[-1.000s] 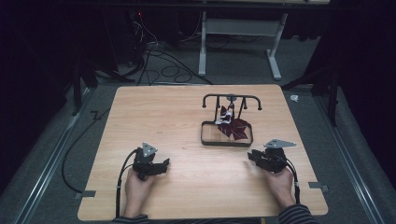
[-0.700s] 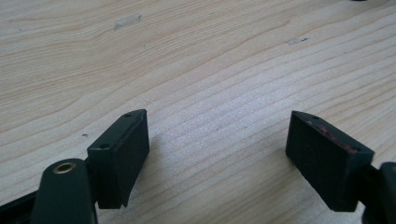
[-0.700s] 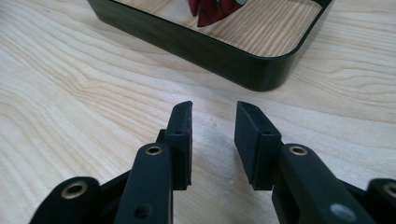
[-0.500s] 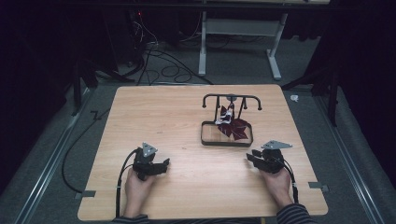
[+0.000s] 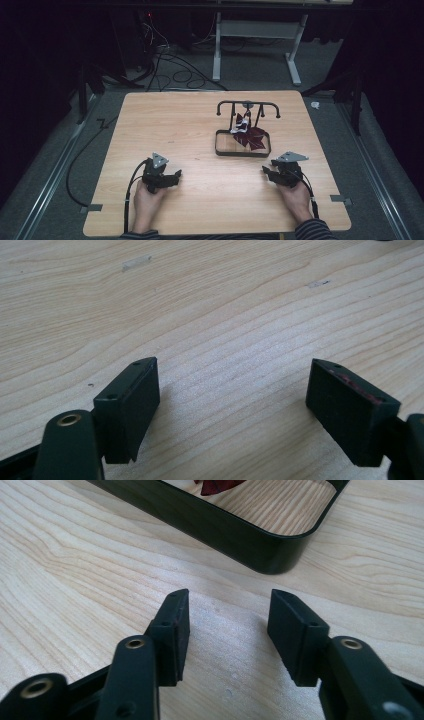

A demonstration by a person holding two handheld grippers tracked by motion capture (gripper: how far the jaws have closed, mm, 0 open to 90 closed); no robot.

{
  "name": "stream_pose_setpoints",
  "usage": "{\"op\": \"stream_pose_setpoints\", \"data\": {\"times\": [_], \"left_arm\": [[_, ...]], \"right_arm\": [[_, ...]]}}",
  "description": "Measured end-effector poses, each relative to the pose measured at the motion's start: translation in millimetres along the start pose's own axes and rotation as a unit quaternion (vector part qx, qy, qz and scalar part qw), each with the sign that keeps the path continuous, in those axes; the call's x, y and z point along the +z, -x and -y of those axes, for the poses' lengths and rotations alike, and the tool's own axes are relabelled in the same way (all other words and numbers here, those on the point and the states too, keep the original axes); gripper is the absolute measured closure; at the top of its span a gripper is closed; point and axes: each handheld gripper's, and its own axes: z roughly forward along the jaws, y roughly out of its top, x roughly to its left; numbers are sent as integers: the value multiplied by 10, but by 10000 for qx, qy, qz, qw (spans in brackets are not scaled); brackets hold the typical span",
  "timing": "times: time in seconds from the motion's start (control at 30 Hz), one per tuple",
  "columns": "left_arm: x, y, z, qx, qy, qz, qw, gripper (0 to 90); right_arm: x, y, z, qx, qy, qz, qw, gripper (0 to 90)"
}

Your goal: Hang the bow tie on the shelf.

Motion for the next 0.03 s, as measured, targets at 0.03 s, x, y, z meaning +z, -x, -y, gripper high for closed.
{"op": "stream_pose_setpoints", "data": {"times": [0.03], "left_arm": [[0, 0, 0, -1, 1, 0, 10000, 219]], "right_arm": [[0, -1, 0, -2, -2, 5, 10000, 525]]}}
